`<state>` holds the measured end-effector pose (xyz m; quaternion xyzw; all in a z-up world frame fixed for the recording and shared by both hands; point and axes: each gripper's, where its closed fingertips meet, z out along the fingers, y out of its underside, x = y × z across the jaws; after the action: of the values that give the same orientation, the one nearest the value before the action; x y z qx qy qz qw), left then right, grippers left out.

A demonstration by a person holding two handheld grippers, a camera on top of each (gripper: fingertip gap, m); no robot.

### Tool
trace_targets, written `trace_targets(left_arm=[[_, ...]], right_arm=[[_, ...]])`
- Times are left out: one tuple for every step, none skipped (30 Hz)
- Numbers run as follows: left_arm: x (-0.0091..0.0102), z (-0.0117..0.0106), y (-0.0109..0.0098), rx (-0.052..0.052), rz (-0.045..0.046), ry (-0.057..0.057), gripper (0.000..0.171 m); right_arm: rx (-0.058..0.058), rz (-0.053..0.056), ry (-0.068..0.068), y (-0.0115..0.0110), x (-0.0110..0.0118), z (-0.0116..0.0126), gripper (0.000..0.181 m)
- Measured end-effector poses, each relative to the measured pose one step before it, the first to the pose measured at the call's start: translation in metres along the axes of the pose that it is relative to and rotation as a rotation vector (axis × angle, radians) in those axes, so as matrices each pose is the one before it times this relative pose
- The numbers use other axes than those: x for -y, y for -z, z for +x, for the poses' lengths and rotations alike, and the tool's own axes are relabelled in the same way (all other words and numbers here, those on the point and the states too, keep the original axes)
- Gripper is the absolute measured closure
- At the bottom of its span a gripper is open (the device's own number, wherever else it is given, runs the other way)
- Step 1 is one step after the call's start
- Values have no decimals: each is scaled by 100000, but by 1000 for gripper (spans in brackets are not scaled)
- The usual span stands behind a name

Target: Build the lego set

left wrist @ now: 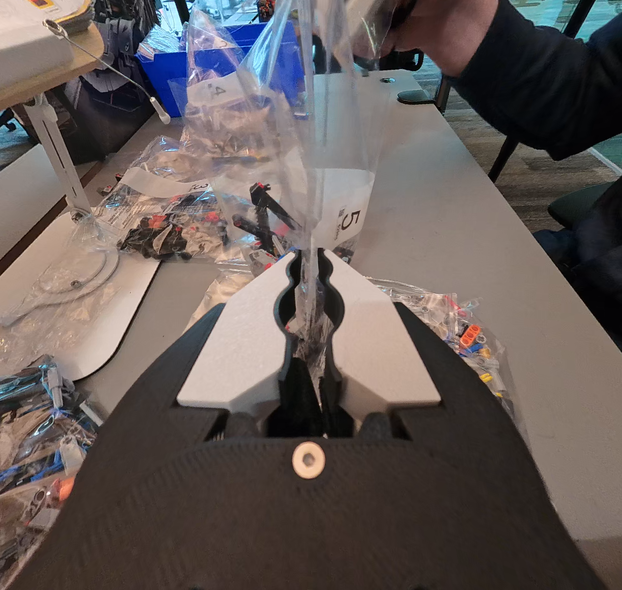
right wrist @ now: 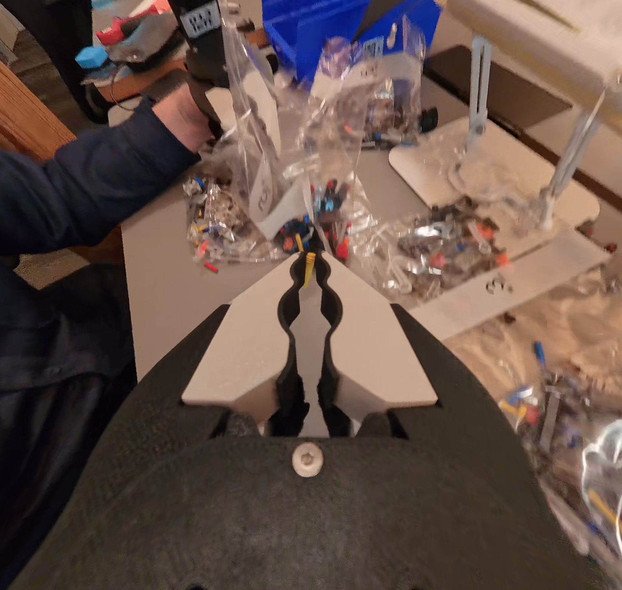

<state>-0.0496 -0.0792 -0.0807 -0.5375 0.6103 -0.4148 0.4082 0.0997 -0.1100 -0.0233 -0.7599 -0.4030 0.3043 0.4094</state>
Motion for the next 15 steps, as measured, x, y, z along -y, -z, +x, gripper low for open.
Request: trace_targets(left_arm=[[62,30,31,81,49,-239,163],[61,32,24,-45,211,-204,163],[33,14,23,-39,164,-46,163],[13,34,9,-142,35,-90,163],[9,39,18,-145,23,-183,164],[11,16,17,-10,47,-99,164],[22,14,12,-32,41,0,164],[46,29,23,-12,77,-173,164],[47,12,31,48,115,-168,164],[65,18,45,48,221,-90,164],[86,-18,60,101,460,22,163],[95,-17,32,55,460,136,162],[33,-9,-2,211,-11,-99,161],[5,4,-27,83,-48,-167,162],[-2,22,-31,-108,-18,-8,161]], right_arm=[[1197,1241,1138,-728,1042,-121,178],[2172,864,826,-863,955,-213,178],[2704,136,606,-972,780,-271,178],[1764,149,709,-1001,740,-153,178],[1104,-31,786,-996,681,-47,178],[1409,-465,840,-981,570,-80,178],[1316,-88,954,-889,572,-84,178],[1175,139,631,-771,574,-53,178],[804,68,171,-675,489,17,178],[1234,-457,102,-628,332,-36,178],[1500,-948,-136,-636,145,-69,178],[2224,-1944,-556,-630,-95,-186,178],[1420,-2477,-460,-527,-203,-87,177],[-619,-1022,363,-299,-88,149,176],[19,-625,400,-111,-90,27,176]])
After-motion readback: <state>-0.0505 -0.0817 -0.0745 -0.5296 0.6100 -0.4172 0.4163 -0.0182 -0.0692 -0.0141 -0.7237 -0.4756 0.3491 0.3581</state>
